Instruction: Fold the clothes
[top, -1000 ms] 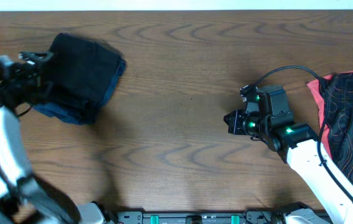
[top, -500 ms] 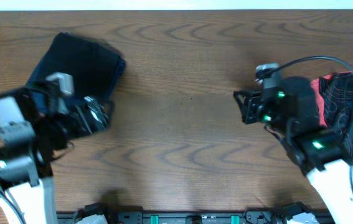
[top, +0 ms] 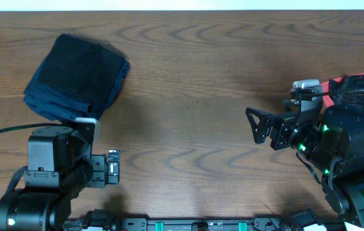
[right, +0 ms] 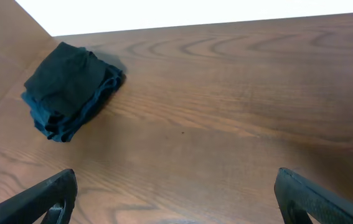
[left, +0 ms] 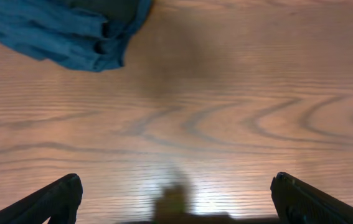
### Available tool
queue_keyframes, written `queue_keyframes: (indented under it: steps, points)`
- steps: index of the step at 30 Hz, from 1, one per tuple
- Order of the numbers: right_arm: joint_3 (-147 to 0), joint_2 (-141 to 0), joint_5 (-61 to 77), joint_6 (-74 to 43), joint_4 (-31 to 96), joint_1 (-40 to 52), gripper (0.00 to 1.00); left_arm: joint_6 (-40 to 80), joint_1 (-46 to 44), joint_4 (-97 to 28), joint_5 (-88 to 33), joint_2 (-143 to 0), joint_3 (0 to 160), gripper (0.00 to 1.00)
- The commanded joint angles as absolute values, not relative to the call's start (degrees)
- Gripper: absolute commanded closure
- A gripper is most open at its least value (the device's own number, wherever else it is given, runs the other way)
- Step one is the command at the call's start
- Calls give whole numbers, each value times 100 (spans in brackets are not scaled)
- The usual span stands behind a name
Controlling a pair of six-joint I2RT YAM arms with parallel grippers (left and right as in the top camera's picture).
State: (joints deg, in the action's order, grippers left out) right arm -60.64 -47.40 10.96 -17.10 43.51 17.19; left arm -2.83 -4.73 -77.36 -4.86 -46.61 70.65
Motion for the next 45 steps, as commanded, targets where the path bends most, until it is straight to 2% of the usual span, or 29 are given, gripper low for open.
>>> queue_keyframes:
  steps: [1, 6, 18, 23, 29, 37, 45]
  points:
    - [-6031, -4724, 1007, -1664, 4362, 1688, 1, -71, -506, -7529, -311, -4672, 7094, 2]
    - [-6031, -4724, 1011, -1667, 4392, 1688, 1, 458, -506, -6353, -847, -4678, 7074, 2]
    - [-6031, -4724, 897, -1660, 4941, 1688, 1, 458, -506, -6359, -847, -4678, 7074, 2]
    - [-6005, -4560, 270, -1662, 4928, 1664, 1, 458, -506, -6359, -847, -4678, 7074, 2]
    - [-5358, -3170, -110, -1662, 3905, 1173, 1, 458, -506, -6359, -847, -4678, 7074, 2]
    - [-3717, -1341, -213, -1662, 2567, 390, 1, 458, -506, -6357, -847, -4678, 7074, 2]
    - [-1802, -113, -204, -1664, 1227, 283, 1, 458, -506, -6359, -847, -4678, 7074, 2]
